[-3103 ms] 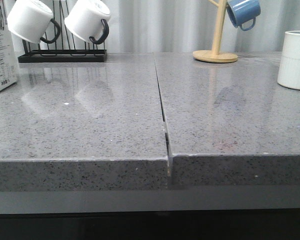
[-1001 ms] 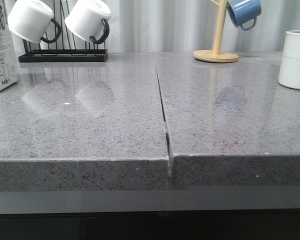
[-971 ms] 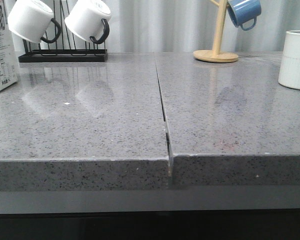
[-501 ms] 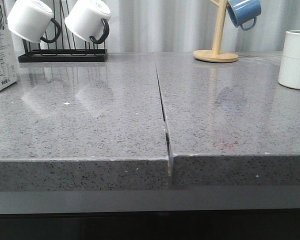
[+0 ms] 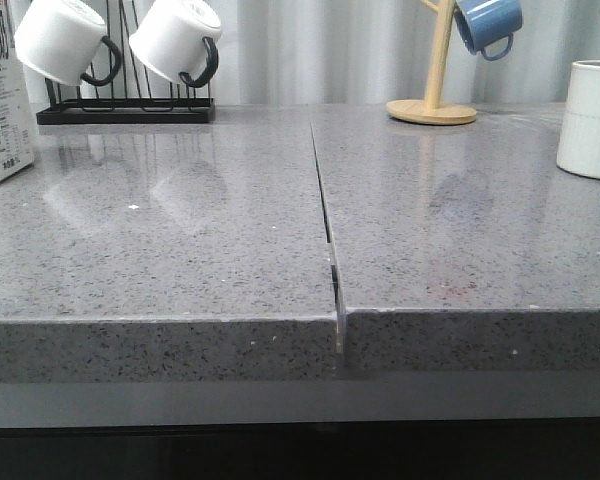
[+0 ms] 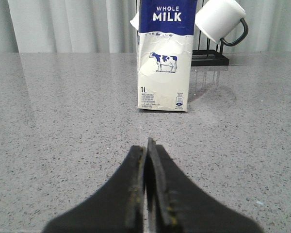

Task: Place milk next to cup
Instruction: 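Grasp the white HOME mug by its handle with the right gripper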

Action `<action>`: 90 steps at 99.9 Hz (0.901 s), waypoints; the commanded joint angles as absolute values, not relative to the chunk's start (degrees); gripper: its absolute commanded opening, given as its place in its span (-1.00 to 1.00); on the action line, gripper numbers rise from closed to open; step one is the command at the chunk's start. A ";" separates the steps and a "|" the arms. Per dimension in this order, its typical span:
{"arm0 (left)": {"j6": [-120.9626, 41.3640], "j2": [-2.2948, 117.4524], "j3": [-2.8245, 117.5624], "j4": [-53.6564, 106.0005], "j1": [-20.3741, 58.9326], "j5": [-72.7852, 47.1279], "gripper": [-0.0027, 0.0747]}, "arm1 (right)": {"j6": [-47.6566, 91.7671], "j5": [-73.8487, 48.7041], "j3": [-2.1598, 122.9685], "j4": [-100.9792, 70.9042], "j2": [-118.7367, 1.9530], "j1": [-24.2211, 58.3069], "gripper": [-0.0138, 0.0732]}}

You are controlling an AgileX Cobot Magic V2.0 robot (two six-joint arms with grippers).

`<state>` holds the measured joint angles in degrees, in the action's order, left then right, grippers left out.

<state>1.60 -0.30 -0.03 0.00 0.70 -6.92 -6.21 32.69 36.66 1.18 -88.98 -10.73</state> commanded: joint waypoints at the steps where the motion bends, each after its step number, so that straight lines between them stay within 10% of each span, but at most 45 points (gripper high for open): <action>1: 1.91 -2.14 -2.44 0.00 1.04 -1.90 -0.99 | -5.82 37.66 39.64 1.18 -88.73 -11.20 0.03; 51: 1.91 -2.14 -2.44 0.00 1.04 -1.90 -0.99 | -5.82 37.86 48.07 1.46 -97.82 -11.20 -0.01; 90: 1.91 -2.14 -2.44 0.30 1.04 -1.90 -0.99 | -5.82 37.89 48.49 1.84 -98.25 -11.20 -0.85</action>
